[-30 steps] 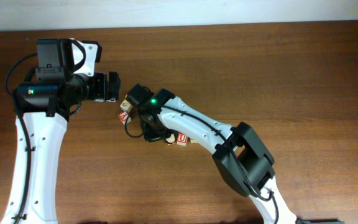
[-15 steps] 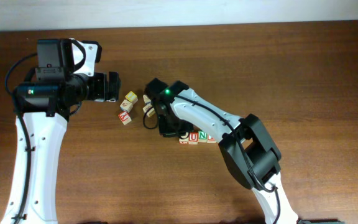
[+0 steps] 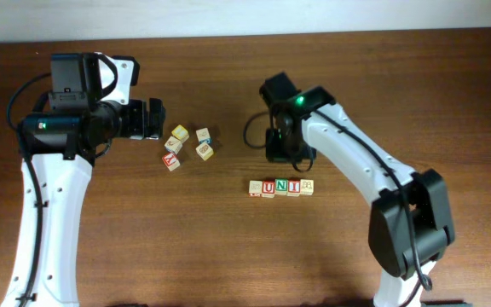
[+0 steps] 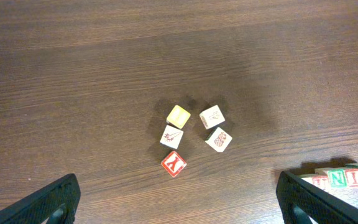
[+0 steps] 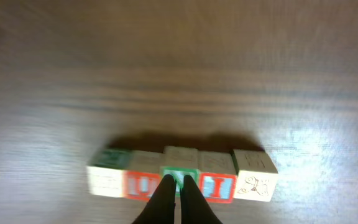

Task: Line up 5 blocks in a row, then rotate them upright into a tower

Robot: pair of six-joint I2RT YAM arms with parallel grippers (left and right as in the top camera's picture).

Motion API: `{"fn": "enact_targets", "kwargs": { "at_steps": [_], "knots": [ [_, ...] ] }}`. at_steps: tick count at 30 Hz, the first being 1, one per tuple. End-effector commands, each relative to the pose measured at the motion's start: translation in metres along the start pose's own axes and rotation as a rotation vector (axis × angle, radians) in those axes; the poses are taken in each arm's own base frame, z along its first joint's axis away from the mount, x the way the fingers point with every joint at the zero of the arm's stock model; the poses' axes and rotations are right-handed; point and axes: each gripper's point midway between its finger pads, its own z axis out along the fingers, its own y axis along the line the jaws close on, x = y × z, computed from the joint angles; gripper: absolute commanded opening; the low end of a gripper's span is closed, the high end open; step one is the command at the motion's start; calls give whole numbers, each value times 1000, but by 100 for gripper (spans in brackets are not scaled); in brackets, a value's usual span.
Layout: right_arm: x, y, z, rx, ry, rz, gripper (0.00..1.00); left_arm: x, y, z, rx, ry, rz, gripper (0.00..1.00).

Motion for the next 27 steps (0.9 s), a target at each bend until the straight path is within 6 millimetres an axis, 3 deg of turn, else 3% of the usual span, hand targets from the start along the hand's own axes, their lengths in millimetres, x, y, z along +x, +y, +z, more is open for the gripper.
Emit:
{"fn": "enact_targets", "kwargs": {
  "at_steps": [1,9,27],
  "knots": [
    [11,-14,31,21,29,1,5,-5,-1,-3,11,-13,-9,99],
    [17,-7,50,-33,40,-62,5,-5,-1,-3,11,-13,-10,99],
    [36,1,55,-99,122,-85,6,-5,-1,-3,11,-13,-10,99]
  ]
}}
